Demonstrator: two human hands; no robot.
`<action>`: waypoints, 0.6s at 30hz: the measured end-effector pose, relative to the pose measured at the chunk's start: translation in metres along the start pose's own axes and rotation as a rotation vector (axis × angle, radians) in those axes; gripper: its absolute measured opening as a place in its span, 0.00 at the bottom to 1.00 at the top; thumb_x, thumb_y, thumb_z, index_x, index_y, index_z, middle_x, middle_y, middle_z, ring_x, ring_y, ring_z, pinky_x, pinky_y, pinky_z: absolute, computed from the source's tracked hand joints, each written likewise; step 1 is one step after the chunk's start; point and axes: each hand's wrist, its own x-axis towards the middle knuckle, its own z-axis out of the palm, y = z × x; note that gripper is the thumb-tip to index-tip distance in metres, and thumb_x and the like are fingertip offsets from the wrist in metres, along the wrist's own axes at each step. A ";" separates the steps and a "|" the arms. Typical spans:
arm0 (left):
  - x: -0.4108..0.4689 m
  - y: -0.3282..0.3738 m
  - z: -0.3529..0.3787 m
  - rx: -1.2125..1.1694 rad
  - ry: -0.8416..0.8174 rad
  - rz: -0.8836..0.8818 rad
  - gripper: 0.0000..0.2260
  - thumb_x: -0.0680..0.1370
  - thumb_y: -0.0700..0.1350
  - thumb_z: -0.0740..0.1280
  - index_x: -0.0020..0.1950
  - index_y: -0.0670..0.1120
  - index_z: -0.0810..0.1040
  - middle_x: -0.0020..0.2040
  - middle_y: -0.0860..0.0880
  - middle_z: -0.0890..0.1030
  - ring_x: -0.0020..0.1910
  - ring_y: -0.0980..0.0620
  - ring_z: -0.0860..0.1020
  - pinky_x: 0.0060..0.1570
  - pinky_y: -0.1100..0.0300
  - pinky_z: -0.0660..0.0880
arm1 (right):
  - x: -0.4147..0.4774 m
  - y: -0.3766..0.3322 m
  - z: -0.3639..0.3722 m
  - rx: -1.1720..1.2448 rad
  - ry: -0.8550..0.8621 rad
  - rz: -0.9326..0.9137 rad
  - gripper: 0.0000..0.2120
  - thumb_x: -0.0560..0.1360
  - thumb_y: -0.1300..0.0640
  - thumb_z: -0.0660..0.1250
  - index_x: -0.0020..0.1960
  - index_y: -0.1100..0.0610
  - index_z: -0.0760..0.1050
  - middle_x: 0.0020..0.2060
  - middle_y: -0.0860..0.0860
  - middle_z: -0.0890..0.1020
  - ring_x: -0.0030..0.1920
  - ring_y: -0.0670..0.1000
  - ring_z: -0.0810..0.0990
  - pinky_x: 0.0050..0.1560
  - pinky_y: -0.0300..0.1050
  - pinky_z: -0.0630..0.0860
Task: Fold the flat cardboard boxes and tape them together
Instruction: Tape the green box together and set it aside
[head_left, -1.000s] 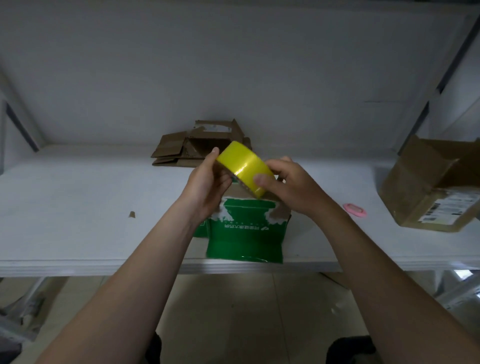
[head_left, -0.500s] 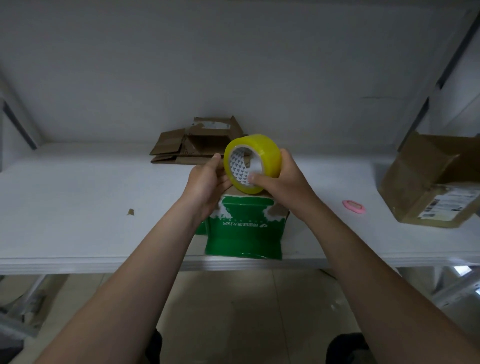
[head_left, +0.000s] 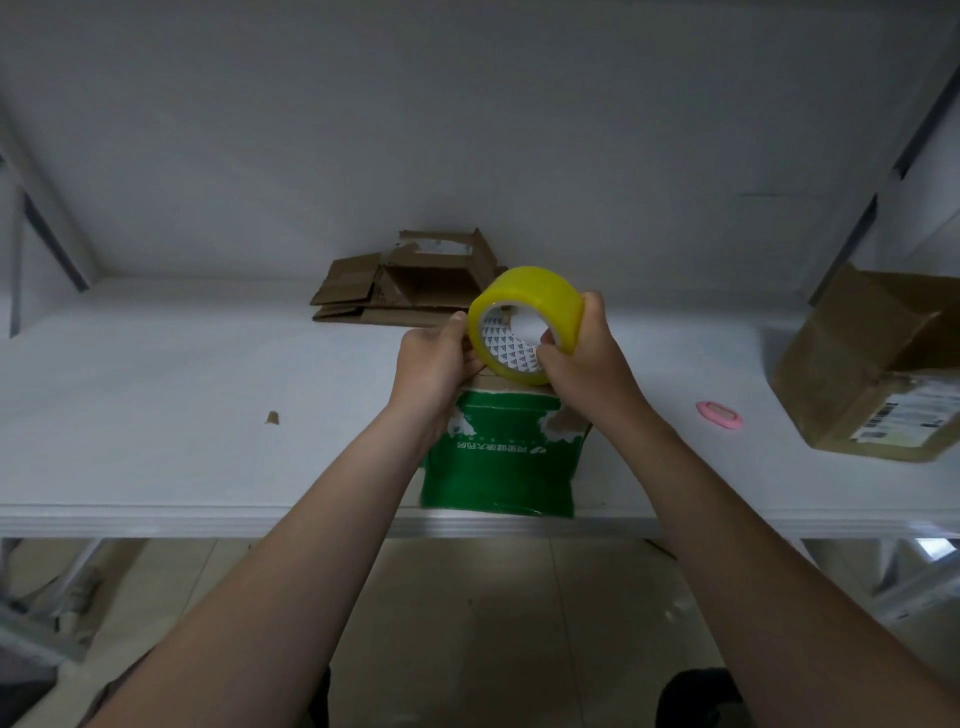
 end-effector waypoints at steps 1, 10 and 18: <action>0.000 0.000 0.000 0.001 0.005 -0.002 0.15 0.85 0.47 0.62 0.48 0.38 0.81 0.48 0.37 0.86 0.50 0.43 0.86 0.54 0.52 0.83 | 0.001 0.000 -0.001 0.002 -0.003 0.003 0.16 0.80 0.60 0.64 0.64 0.51 0.62 0.48 0.47 0.73 0.45 0.43 0.76 0.34 0.35 0.71; 0.004 0.009 -0.010 -0.151 -0.074 -0.098 0.22 0.85 0.44 0.62 0.77 0.41 0.61 0.47 0.38 0.83 0.44 0.44 0.86 0.50 0.50 0.84 | 0.004 0.003 -0.004 0.002 -0.019 0.012 0.26 0.79 0.66 0.61 0.72 0.49 0.60 0.58 0.52 0.74 0.49 0.44 0.76 0.32 0.25 0.69; 0.001 0.013 -0.014 0.015 -0.102 -0.041 0.18 0.80 0.34 0.68 0.68 0.41 0.67 0.45 0.36 0.84 0.41 0.43 0.86 0.44 0.51 0.84 | 0.005 0.009 -0.006 -0.002 0.076 -0.100 0.27 0.81 0.60 0.64 0.76 0.44 0.62 0.66 0.49 0.73 0.60 0.50 0.75 0.39 0.25 0.72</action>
